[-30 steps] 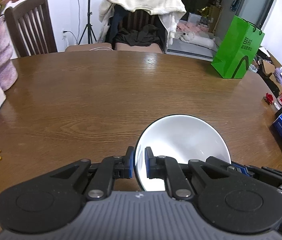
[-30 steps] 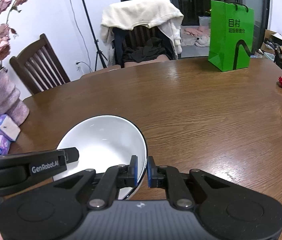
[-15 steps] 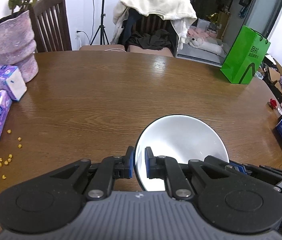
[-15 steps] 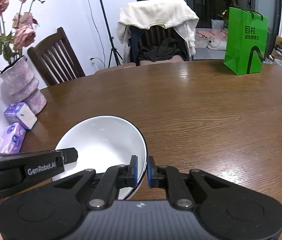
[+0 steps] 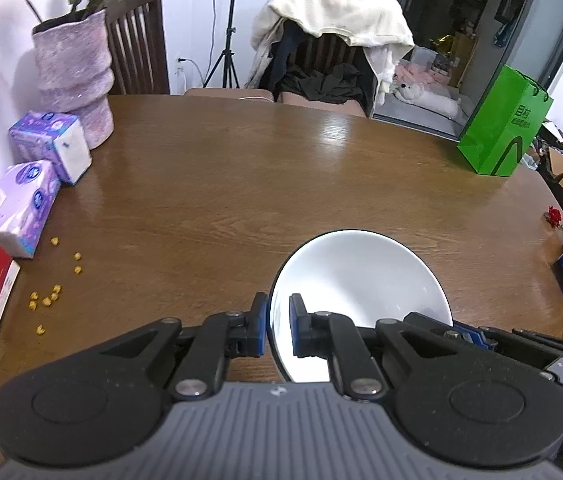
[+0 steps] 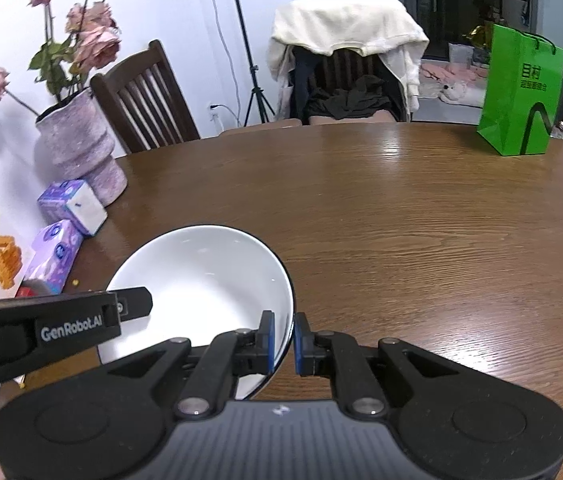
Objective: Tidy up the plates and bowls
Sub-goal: 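Carry the white bowl with both grippers toward the blue bowl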
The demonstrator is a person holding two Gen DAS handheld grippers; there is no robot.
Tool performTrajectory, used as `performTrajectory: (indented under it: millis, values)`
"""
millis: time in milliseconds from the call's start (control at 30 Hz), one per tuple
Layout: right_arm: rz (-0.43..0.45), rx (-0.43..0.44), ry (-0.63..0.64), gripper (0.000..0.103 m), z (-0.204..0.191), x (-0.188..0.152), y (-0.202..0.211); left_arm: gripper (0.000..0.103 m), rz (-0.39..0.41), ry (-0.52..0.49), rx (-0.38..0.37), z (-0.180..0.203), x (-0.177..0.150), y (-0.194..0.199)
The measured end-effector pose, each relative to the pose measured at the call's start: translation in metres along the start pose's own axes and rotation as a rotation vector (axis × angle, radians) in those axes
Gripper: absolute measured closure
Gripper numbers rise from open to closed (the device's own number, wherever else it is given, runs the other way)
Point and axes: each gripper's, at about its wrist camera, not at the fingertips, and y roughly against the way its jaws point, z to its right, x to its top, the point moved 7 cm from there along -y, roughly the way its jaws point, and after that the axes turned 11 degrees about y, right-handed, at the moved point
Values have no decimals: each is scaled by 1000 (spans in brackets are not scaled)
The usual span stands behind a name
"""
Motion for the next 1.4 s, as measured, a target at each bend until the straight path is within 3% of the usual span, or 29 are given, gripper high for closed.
performTrajectory:
  millis: [1400]
  values:
    - [-50,110,225,93,-114,-21,6,91,-5,154,78,-114,-32,41]
